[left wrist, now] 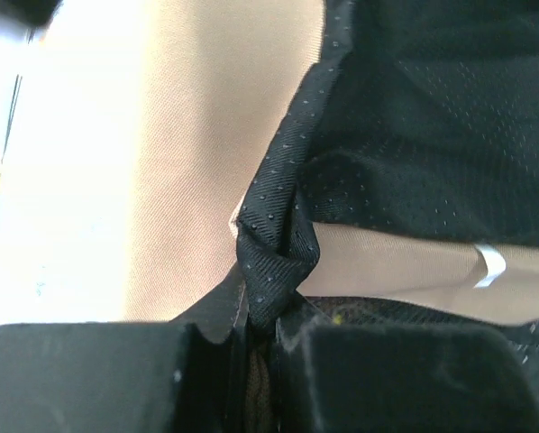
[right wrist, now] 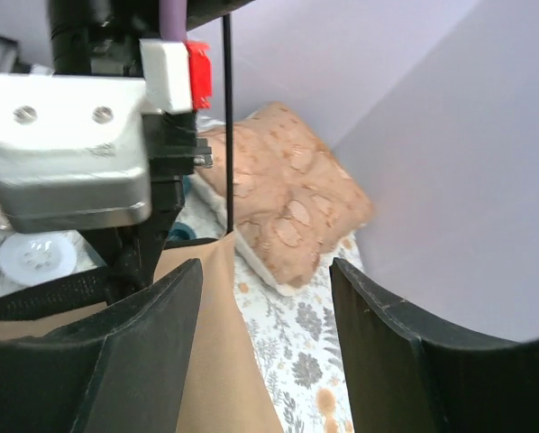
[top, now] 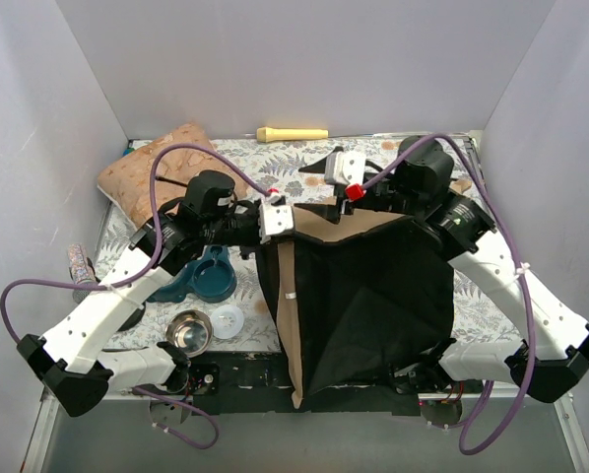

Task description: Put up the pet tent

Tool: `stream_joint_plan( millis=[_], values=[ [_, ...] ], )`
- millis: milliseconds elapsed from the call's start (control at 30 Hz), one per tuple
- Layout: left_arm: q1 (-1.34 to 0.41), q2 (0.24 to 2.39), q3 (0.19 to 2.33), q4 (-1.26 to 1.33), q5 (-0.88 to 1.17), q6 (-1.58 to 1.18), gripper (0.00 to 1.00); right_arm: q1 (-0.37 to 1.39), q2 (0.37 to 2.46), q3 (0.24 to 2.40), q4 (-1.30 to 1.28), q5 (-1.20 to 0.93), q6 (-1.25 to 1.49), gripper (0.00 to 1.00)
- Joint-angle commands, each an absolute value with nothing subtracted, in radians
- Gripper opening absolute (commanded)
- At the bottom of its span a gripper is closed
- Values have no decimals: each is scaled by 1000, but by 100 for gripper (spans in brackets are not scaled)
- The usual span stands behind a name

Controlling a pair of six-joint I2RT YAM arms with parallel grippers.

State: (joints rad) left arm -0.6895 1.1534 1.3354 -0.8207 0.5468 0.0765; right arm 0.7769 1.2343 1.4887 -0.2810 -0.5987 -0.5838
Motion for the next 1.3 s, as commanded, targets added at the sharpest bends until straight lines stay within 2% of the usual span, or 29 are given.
stream_joint_plan(
  millis=[0, 333, 533, 567, 667, 967, 1067, 1133, 1200, 1233, 1267],
  values=[
    [-689, 1124, 1299, -626, 411, -323, 0, 776, 1193, 1568, -305, -390, -479, 67],
    [-646, 1094, 1243, -445, 244, -806, 0, 776, 1149, 1582, -503, -334, -345, 66],
    [-646, 1109, 1247, -396, 307, -880, 0, 776, 1209, 1580, -597, -304, -336, 66],
    [-649, 1109, 1241, -387, 313, -893, 0, 778, 1229, 1586, -610, -289, -342, 71],
    [-650, 1101, 1215, -351, 333, -922, 0, 776, 1290, 1615, -641, -241, -373, 74],
    [-661, 1066, 1174, -269, 491, -865, 0, 776, 1336, 1548, -542, -363, -486, 75],
    [-661, 1058, 1169, -262, 480, -873, 0, 776, 1338, 1531, -537, -442, -538, 63],
    [-661, 1063, 1175, -262, 471, -885, 2, 778, 1335, 1519, -531, -471, -555, 36],
    [-661, 1057, 1184, -268, 460, -893, 24, 776, 1330, 1514, -538, -465, -568, 7],
    [-661, 1052, 1198, -279, 456, -885, 35, 775, 1321, 1511, -541, -457, -571, 1],
    [-663, 1045, 1210, -296, 459, -862, 44, 767, 1310, 1505, -541, -459, -577, 1]
  ],
)
